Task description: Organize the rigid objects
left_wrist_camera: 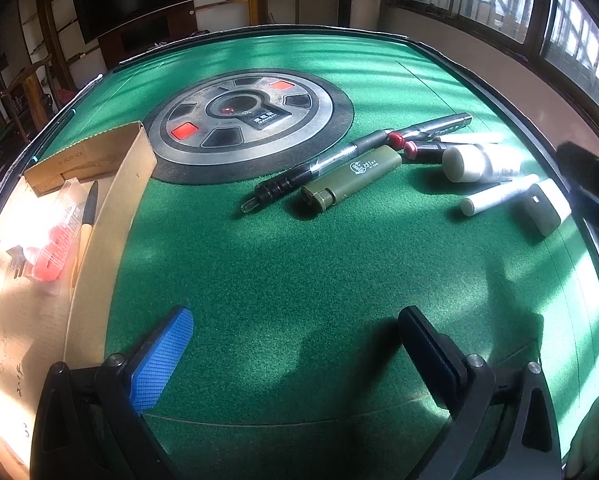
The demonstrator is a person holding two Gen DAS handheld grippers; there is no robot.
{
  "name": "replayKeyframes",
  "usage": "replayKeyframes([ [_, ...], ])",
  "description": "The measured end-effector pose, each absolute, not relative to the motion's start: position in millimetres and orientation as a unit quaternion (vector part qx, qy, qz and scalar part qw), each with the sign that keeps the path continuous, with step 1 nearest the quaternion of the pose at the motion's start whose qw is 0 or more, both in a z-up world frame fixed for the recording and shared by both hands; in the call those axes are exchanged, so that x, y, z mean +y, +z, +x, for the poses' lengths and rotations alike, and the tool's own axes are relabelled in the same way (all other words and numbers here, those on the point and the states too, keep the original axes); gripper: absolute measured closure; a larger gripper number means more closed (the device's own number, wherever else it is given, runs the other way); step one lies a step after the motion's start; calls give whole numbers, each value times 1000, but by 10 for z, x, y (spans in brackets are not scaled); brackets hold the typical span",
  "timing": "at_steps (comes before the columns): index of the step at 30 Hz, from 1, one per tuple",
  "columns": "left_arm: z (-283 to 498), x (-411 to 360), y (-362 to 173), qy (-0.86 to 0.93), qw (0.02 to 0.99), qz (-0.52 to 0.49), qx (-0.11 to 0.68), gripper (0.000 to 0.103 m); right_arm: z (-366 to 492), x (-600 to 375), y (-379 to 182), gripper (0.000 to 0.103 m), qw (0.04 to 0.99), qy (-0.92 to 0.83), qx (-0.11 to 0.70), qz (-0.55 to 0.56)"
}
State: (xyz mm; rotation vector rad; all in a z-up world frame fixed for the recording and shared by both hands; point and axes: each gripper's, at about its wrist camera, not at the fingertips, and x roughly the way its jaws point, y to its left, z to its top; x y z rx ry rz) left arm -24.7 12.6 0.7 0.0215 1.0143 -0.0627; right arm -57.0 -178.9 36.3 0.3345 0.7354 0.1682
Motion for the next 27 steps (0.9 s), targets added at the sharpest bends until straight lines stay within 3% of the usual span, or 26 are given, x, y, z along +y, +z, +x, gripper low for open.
replayKeyframes([
  [2, -347, 170, 59, -41, 875, -3, 483, 6, -411, -1736, 463, 31, 913, 85, 368, 155],
  [3, -423, 194, 123, -57, 879, -13, 474, 13, -311, -1713, 500, 31, 911, 82, 376, 147],
  [14, -1188, 761, 968, -66, 953, -36, 295, 10, 599, -1547, 235, 33, 880, 40, 467, 79],
  [18, -1218, 899, 1028, -47, 959, -42, 276, 10, 480, -1394, 129, 51, 868, 84, 487, 53],
  [23, -1196, 931, 1001, -51, 957, -54, 282, 10, 51, -1134, 129, 52, 855, 166, 491, 0],
  [27, -1211, 736, 934, -82, 952, -37, 293, 10, -211, -1220, 209, 51, 841, 249, 478, 40],
])
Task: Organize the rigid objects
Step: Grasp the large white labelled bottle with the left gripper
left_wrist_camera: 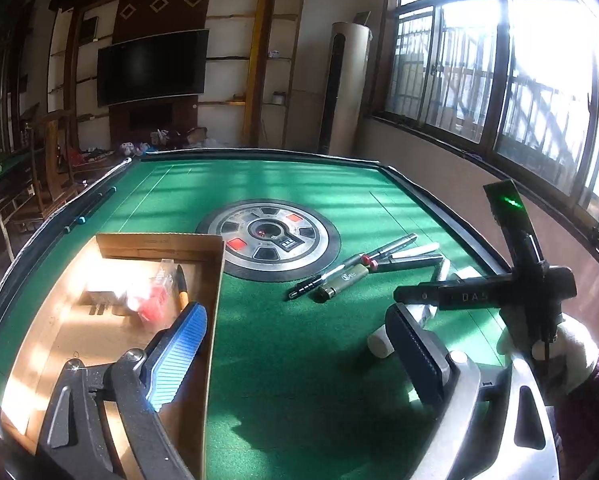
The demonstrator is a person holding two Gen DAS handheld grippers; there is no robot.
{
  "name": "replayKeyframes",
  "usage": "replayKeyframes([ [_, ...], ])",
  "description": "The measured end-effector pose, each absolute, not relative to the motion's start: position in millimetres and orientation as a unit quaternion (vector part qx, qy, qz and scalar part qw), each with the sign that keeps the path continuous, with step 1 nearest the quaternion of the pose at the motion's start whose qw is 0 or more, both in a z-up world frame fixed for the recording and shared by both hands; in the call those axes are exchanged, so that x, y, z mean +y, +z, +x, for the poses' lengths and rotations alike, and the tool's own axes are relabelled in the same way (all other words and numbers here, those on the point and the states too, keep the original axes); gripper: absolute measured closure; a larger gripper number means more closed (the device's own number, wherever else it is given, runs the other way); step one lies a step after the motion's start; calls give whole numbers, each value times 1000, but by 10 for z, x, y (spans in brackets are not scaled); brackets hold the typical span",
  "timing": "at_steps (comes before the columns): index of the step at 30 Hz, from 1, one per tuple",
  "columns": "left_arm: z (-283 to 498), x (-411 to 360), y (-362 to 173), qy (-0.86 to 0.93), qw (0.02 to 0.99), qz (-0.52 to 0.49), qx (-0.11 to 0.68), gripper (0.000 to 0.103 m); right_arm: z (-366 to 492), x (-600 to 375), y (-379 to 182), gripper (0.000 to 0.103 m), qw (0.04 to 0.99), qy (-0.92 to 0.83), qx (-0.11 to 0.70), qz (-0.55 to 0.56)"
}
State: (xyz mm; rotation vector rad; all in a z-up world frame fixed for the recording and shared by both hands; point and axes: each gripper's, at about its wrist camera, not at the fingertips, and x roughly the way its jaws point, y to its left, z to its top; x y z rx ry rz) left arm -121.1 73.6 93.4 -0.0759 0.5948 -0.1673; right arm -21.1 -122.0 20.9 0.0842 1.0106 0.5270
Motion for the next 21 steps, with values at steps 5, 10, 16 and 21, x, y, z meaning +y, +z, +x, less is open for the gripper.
replayKeyframes([
  [5, -1159, 246, 828, -130, 944, 44, 300, 10, -347, -1827, 378, 42, 896, 193, 379, 127],
  [10, -883, -267, 611, -159, 928, 131, 309, 10, -310, -2382, 330, 42, 896, 149, 350, 227],
  [16, -447, -553, 300, -188, 897, 158, 369, 10, -330, -2668, 368, 40, 906, 92, 328, 250],
  [21, -357, -666, 169, -203, 874, 153, 415, 67, -280, -2666, 320, 40, 902, 87, 343, 247],
])
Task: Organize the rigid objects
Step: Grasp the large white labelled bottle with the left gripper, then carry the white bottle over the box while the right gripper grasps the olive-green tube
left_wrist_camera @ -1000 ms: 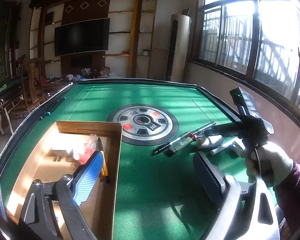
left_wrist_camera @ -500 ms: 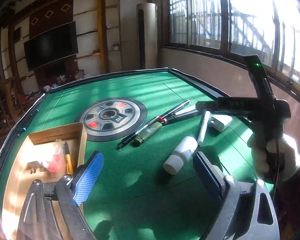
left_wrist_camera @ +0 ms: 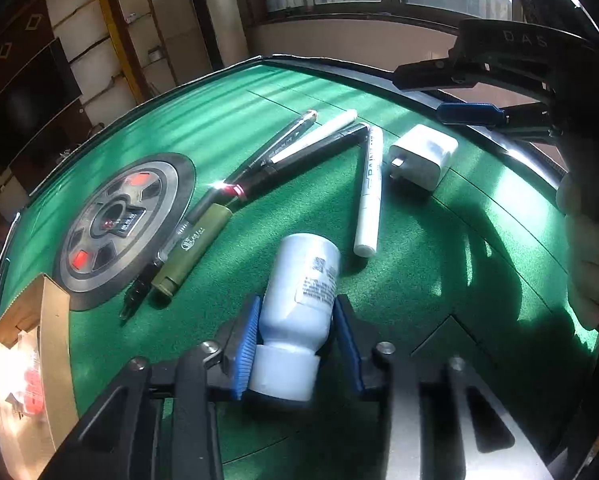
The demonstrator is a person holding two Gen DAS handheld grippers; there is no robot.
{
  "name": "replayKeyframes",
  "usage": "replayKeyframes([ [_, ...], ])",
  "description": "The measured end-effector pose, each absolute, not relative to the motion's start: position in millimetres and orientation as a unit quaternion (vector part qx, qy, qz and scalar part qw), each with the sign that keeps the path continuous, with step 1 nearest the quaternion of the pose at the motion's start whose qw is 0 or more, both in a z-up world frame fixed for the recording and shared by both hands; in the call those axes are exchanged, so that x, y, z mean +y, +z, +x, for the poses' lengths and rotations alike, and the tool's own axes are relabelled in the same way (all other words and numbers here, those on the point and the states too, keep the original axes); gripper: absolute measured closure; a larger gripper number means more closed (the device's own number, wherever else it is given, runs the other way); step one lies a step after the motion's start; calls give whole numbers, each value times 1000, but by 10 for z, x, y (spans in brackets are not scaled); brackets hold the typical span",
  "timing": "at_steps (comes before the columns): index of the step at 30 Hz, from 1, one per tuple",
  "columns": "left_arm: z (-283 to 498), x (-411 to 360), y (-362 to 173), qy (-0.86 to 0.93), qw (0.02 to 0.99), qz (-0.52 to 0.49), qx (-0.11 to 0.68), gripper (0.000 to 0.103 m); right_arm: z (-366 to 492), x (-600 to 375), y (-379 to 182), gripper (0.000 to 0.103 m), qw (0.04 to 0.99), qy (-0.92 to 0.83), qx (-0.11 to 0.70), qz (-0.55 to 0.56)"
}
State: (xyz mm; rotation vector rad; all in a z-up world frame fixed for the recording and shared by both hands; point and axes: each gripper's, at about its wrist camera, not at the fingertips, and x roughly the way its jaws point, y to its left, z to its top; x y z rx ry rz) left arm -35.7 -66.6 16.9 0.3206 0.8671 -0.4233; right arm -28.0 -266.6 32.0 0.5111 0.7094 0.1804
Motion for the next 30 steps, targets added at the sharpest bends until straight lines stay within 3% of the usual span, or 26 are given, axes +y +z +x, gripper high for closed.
replayKeyframes([
  [6, -459, -344, 346, -202, 885, 67, 414, 67, -254, -2642, 274, 40, 903, 72, 351, 236],
  [20, -1260, 942, 1042, -125, 939, -47, 318, 67, -325, -2208, 290, 40, 906, 82, 369, 191],
  [28, -1439, 1337, 1030, -101, 946, -76, 298, 67, -48, -1135, 181, 40, 858, 151, 459, 174],
  [30, -1479, 1430, 1022, -90, 949, -75, 294, 67, 100, -927, 110, 47, 850, 141, 477, 171],
])
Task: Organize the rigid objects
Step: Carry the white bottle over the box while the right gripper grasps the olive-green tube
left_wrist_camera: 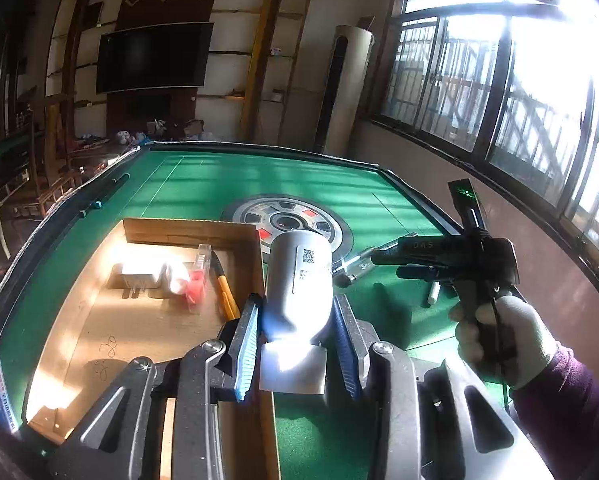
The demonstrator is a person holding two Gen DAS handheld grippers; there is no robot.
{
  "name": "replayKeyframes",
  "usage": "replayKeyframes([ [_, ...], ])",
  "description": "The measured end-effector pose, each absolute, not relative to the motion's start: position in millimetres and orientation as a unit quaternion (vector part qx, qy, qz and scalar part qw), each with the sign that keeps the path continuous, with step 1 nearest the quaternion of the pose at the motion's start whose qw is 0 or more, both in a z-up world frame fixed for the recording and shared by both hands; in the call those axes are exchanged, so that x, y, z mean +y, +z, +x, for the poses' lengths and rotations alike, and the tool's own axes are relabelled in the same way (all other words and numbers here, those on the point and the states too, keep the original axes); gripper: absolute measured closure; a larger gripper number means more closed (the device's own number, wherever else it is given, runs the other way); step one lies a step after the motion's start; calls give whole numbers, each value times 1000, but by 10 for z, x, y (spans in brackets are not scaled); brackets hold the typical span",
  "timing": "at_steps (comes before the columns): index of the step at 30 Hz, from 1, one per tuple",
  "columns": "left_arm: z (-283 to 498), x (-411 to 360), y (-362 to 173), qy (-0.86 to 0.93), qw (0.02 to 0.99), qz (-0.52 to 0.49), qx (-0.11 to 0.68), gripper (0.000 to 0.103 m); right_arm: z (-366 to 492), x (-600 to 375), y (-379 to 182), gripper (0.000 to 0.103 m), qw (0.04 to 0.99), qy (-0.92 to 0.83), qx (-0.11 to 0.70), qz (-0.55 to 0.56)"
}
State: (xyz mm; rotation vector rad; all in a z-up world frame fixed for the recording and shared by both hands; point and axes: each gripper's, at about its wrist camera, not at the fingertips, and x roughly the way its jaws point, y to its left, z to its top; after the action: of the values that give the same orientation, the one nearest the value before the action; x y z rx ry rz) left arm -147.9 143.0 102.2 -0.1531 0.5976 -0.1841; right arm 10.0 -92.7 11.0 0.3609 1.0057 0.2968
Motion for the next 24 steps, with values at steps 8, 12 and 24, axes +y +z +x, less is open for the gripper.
replayKeyframes([
  [8, -1552, 1898, 964, -59, 952, -98, 284, 67, 381, -477, -62, 64, 854, 55, 500, 130],
  [12, -1580, 2079, 901, -40, 950, -113, 289, 67, 390, -389, -54, 71, 861, 41, 497, 98],
  [24, -1418, 2581, 612, 22, 927, -146, 345, 67, 50, -788, 23, 102, 849, 115, 492, 154],
])
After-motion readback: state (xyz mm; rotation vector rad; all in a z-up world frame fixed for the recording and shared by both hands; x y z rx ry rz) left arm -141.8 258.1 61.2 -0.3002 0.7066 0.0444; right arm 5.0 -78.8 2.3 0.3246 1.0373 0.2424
